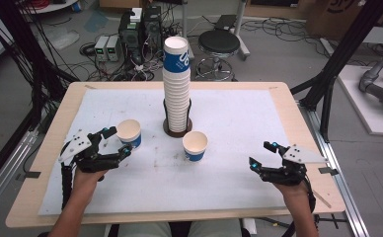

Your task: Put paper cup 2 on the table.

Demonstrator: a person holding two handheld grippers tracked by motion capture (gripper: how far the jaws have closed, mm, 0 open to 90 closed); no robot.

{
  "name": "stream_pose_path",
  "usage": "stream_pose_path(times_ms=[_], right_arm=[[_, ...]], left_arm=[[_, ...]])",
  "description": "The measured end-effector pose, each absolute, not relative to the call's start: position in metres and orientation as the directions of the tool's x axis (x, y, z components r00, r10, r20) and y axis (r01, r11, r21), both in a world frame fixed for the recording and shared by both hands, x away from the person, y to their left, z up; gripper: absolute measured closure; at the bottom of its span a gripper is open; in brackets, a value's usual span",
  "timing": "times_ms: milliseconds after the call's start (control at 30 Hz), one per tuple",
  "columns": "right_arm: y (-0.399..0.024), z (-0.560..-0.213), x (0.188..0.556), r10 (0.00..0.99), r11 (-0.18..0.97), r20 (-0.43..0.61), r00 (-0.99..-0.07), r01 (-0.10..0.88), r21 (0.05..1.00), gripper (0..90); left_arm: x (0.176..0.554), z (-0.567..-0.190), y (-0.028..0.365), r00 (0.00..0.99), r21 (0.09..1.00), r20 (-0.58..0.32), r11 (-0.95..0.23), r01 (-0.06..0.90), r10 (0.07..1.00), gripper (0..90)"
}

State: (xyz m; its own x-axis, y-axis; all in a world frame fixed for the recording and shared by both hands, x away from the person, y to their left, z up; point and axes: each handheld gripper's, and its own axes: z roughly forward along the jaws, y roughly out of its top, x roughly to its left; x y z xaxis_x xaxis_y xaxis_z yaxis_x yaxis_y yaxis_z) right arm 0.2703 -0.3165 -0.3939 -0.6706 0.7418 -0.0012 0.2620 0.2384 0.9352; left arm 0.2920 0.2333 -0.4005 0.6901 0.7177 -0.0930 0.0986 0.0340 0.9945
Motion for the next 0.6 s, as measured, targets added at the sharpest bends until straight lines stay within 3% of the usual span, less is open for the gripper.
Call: stream_pose_path(times_ms=[600], right_arm=[[-0.3165,-0.3958,0.2706,0.742,0.235,0.003,-0.670,0.264,0.935,21.1]], left_arm=[[0.2888,-0.4037,0.2378,0.685,0.995,-0.093,0.045,0.087,0.723,16.1]])
